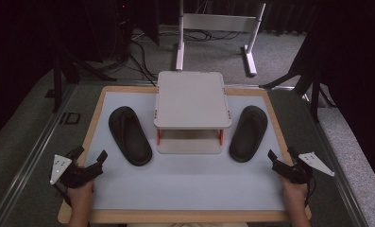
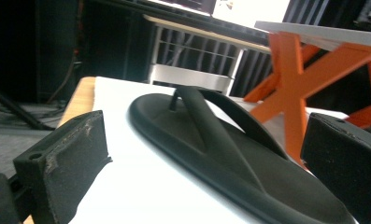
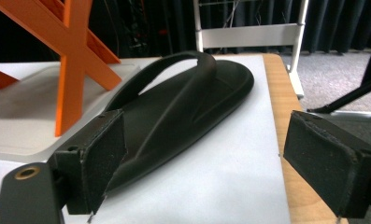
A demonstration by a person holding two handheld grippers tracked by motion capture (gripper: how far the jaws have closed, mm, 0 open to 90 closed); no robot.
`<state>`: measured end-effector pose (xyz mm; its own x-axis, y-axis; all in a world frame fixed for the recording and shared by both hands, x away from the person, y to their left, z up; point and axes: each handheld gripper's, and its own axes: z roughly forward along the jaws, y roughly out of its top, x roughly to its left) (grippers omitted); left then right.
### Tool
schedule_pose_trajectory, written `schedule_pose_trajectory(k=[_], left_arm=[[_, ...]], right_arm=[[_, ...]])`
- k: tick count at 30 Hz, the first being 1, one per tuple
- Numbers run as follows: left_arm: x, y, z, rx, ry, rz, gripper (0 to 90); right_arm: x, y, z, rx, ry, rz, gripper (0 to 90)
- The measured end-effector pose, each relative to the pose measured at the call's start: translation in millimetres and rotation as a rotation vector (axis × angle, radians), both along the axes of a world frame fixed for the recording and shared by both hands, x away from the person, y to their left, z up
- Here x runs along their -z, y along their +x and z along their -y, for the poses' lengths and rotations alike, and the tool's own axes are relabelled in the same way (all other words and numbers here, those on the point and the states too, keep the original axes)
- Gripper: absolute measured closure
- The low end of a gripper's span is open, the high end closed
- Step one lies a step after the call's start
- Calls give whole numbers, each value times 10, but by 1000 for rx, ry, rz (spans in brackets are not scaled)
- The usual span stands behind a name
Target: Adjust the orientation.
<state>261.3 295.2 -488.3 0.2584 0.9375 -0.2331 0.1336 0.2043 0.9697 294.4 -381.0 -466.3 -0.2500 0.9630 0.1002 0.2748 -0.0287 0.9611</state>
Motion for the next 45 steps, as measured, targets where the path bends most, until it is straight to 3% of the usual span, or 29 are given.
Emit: schedule_pose_trajectory(k=[6,10,15,19,30,36,39,40,41,45], left_arm=[[6,-28,-54,-11,-49,5,12],[0,-7,-61,36,-56,-20,13],[-34,60,-35,61,-26,-94,13],[-69,101,-11,97,35,-159,21],[-307,200,29,185,126,-262,21],[-487,305,50,201,182,-351,21],[-570,370,58,217,207,-429,20],[-570,370,58,217,207,-429,21],[-616,397,64,225,222,-464,21],[-699,461,78,242,252,-527,21]], right_arm=[[-1,11,-45,-14,-31,-13,126],[1,1,-50,-13,-31,-15,126],[5,10,-78,-20,-56,-28,126],[6,12,-103,-36,-64,-33,126],[10,19,-111,-50,-65,-42,127],[11,21,-111,-56,-63,-47,131],[13,25,-119,-59,-67,-50,131],[13,25,-119,-59,-67,-50,131],[13,25,-122,-62,-69,-49,131],[14,26,-129,-63,-72,-51,132]])
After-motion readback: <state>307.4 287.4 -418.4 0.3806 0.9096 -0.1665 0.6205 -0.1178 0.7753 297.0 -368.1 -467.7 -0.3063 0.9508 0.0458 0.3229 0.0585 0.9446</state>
